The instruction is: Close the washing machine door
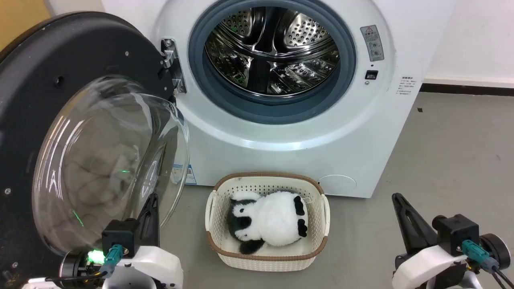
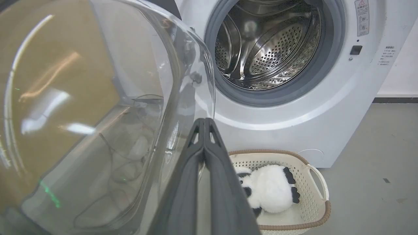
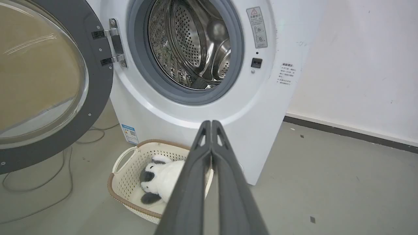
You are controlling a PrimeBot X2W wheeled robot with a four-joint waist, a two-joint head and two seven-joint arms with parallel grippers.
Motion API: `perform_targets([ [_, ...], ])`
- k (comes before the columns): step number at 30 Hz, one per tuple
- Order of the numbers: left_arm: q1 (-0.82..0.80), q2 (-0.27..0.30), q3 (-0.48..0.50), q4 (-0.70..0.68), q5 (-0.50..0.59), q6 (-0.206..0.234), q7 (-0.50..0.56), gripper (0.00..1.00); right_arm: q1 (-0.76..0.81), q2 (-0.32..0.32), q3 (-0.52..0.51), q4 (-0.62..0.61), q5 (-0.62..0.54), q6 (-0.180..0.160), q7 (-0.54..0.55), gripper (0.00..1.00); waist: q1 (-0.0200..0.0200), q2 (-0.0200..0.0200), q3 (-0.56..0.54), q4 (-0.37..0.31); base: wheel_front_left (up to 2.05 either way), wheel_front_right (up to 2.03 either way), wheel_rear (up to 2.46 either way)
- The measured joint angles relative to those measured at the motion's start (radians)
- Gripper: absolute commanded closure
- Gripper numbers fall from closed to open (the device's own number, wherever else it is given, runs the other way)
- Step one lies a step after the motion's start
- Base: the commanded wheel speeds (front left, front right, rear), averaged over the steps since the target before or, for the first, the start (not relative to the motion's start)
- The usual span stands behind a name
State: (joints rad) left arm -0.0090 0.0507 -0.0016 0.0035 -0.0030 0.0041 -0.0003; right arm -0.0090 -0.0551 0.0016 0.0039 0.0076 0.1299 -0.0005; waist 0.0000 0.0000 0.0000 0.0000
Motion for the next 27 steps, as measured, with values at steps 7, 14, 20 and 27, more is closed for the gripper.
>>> perform_targets([
  [7,0.000,0.000,0.000,0.000,0.000,0.000,0.000,1.00,0.000,0.000,0.000,0.000,0.000,0.000,0.000,1.00,0.0000,0.0000,0.000,0.000,0.00,0.00,0.00],
  [14,0.000,0.000,0.000,0.000,0.000,0.000,0.000,1.00,0.000,0.000,0.000,0.000,0.000,0.000,0.000,1.00,0.0000,0.0000,0.000,0.000,0.00,0.00,0.00],
  [20,0.000,0.000,0.000,0.000,0.000,0.000,0.000,1.00,0.000,0.000,0.000,0.000,0.000,0.000,0.000,1.00,0.0000,0.0000,0.000,0.000,0.00,0.00,0.00],
  [27,0.000,0.000,0.000,0.000,0.000,0.000,0.000,1.00,0.000,0.000,0.000,0.000,0.000,0.000,0.000,1.00,0.0000,0.0000,0.000,0.000,0.00,0.00,0.00],
])
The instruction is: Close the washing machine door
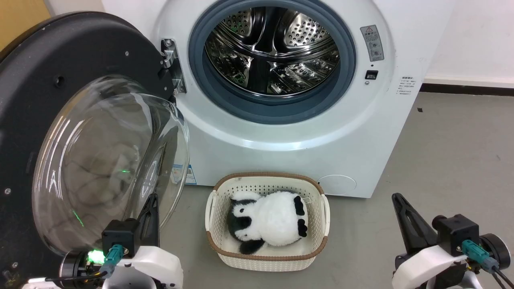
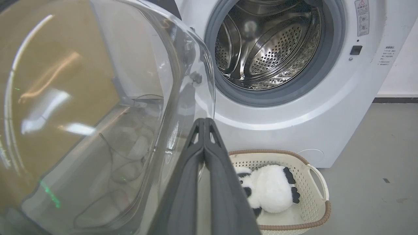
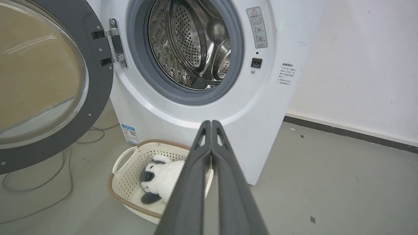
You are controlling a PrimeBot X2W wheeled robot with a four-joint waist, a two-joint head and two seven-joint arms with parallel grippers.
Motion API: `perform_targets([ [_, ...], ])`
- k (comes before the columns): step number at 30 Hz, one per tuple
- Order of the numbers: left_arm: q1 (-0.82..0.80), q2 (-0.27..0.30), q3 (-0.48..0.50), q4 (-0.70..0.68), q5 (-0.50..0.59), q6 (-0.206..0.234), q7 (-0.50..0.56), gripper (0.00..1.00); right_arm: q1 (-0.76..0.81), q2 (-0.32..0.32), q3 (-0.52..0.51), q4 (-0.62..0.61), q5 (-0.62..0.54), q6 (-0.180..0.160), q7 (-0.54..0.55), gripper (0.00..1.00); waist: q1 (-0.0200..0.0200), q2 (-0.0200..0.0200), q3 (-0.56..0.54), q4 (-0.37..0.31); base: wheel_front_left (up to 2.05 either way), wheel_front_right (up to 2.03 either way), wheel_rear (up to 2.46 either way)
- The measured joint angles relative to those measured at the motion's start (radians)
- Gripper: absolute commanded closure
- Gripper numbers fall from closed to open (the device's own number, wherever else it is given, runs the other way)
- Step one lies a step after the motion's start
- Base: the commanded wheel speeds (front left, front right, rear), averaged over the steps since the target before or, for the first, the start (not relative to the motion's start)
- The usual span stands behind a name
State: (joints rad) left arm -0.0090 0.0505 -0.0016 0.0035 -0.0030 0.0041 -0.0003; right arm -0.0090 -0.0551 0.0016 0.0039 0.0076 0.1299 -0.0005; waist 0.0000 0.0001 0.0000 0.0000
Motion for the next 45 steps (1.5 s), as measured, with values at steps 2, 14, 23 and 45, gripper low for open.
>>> perform_targets([
  [2,0.000,0.000,0.000,0.000,0.000,0.000,0.000,1.00,0.000,0.000,0.000,0.000,0.000,0.000,0.000,1.00,0.0000,0.0000,0.000,0.000,0.00,0.00,0.00],
  [14,0.000,0.000,-0.004,0.002,0.000,0.003,-0.001,0.00,0.000,0.000,-0.001,0.002,0.002,0.000,-0.001,0.00,0.0000,0.0000,0.001,0.000,0.00,0.00,0.00],
  [23,0.000,0.000,-0.017,0.007,-0.009,0.024,-0.018,1.00,0.000,0.000,-0.013,0.006,0.018,0.000,-0.020,0.00,0.0000,0.0000,0.002,0.001,0.00,0.00,0.00],
  [45,-0.098,0.000,-0.023,-0.049,-0.055,-0.013,-0.063,1.00,0.000,0.000,-0.049,0.015,0.063,0.000,-0.064,0.00,0.0000,0.0000,0.004,0.059,0.00,0.00,0.00],
])
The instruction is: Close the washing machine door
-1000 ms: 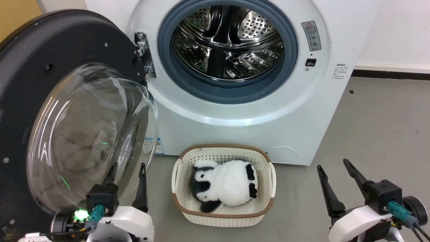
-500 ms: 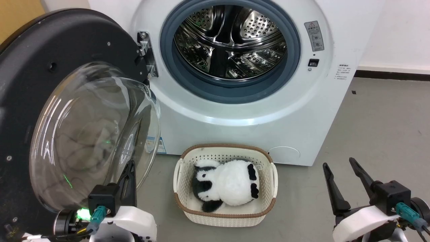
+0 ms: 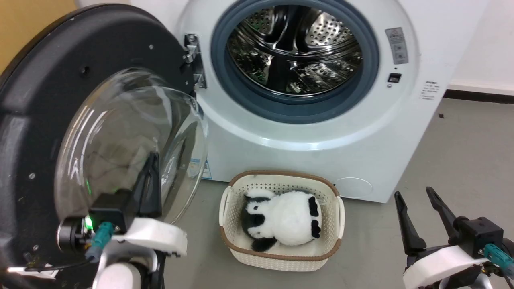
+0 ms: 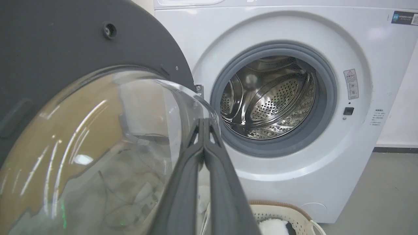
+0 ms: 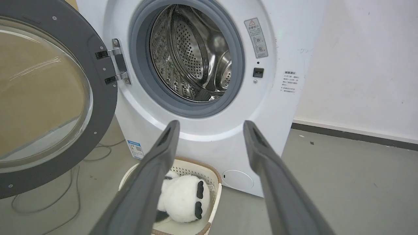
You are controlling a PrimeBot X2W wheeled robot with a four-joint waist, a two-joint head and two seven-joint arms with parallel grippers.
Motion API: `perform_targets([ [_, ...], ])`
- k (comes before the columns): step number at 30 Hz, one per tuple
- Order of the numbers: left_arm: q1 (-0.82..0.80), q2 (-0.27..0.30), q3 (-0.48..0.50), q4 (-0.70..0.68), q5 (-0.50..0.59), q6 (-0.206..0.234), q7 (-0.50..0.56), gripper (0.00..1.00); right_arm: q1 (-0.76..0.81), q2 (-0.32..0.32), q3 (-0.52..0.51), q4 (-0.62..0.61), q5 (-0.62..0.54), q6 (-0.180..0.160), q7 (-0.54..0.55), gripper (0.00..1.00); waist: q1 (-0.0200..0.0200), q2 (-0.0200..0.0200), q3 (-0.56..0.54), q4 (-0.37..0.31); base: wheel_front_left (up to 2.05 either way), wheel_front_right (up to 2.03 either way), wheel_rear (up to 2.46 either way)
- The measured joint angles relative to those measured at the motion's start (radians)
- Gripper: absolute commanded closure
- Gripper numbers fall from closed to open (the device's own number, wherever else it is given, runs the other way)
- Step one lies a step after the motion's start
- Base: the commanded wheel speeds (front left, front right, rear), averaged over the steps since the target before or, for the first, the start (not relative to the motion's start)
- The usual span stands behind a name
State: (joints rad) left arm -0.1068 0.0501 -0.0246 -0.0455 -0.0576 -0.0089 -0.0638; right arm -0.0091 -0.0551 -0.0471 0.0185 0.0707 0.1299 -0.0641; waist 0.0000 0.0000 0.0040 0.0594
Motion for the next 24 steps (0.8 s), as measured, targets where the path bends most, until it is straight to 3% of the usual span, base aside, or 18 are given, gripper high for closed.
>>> perform_targets([
  [11,-0.120,0.008,0.011,-0.053,-0.041,-0.030,-0.025,1.00,0.000,0.000,-0.022,0.005,0.020,0.000,-0.022,0.00,0.0000,0.0000,0.007,0.068,0.00,0.00,0.00],
  [24,-0.271,0.065,0.128,-0.105,-0.244,-0.044,-0.055,1.00,-0.001,0.000,-0.044,0.017,0.028,0.000,-0.054,0.00,0.0000,0.0000,0.034,0.194,0.00,0.00,0.00],
])
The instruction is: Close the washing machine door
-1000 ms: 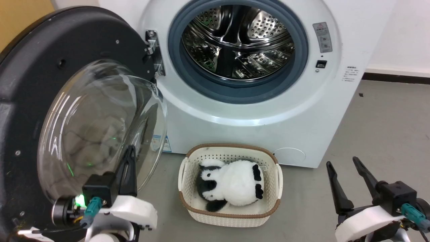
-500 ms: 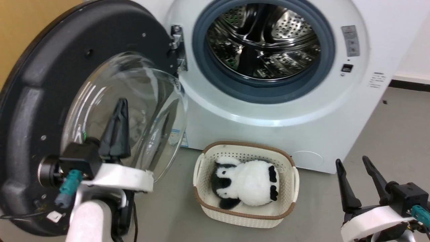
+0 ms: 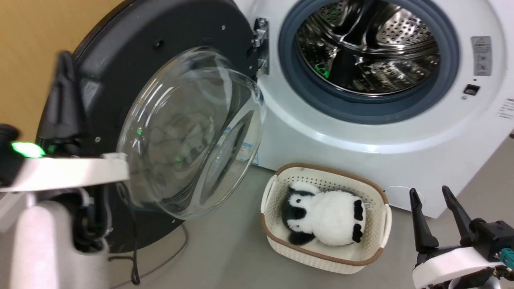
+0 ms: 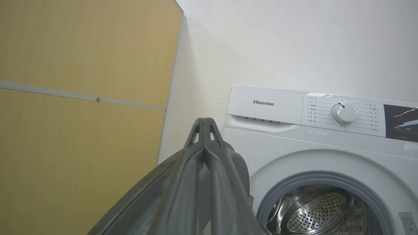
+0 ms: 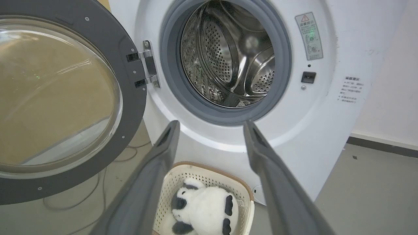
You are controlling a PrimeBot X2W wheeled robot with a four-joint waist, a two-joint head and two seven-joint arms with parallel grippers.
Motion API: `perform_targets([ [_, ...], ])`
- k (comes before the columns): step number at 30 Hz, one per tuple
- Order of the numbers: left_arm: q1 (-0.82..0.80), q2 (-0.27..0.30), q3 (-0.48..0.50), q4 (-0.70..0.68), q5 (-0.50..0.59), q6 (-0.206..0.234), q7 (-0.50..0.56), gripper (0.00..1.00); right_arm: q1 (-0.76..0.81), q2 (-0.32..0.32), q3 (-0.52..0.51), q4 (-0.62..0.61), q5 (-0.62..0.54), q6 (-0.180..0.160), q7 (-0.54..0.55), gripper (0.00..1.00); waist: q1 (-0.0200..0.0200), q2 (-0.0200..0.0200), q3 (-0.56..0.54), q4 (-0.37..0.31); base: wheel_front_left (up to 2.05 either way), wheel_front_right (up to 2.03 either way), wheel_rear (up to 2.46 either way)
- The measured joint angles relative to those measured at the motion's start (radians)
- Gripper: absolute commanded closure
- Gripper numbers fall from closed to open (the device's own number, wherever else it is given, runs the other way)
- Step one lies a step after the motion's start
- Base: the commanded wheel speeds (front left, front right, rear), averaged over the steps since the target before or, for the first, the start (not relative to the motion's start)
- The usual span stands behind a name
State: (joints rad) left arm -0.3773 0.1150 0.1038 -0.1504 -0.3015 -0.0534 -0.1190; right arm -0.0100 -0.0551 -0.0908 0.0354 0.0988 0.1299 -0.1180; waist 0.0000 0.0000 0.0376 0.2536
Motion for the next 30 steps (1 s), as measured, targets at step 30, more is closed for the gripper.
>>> perform_targets([
  [30,-0.037,0.103,0.274,0.397,-0.814,-0.031,0.148,1.00,-0.015,0.000,-0.042,0.026,0.035,0.000,-0.062,0.00,-0.0001,0.0000,0.045,0.137,0.00,0.00,0.00],
])
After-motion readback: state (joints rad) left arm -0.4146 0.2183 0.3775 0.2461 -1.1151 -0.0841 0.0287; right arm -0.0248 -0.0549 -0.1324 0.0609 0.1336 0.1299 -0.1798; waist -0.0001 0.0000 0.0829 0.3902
